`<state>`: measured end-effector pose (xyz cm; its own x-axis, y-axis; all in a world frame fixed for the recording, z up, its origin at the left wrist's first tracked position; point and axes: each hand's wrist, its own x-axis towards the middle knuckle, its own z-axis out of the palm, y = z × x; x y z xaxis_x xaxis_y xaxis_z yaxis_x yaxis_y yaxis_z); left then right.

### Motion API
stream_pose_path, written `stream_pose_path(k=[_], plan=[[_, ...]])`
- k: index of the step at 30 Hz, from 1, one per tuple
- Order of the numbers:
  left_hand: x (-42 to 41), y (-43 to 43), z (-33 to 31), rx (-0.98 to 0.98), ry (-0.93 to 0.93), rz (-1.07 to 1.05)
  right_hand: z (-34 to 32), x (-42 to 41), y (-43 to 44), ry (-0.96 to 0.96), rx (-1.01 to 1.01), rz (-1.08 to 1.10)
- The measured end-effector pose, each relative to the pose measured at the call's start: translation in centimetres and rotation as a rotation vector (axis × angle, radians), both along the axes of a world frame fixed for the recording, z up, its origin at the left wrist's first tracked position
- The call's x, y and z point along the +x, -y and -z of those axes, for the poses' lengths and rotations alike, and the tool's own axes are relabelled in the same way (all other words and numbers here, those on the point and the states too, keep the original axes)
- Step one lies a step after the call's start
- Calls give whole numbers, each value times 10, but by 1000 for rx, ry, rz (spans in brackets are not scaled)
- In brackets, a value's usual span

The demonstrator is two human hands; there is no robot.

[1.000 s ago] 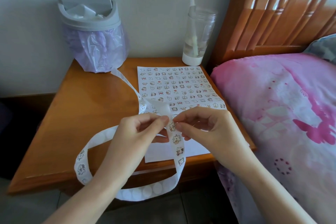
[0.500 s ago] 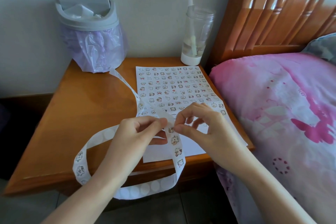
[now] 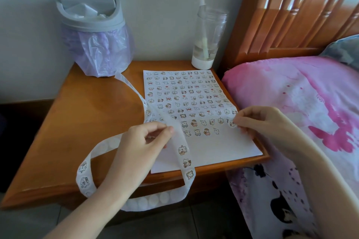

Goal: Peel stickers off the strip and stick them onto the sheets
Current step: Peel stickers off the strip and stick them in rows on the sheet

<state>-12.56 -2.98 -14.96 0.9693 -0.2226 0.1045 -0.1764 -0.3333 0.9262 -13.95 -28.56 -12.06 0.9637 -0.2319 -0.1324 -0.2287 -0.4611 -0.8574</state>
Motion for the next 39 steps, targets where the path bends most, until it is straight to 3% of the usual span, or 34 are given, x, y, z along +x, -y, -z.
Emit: stream_pose_path(k=[11, 39], plan=[[3, -1, 9, 50, -31, 39, 8, 9, -3, -18, -36, -83], [5, -2, 13, 93, -58, 30, 22, 13, -4, 45, -88, -42]])
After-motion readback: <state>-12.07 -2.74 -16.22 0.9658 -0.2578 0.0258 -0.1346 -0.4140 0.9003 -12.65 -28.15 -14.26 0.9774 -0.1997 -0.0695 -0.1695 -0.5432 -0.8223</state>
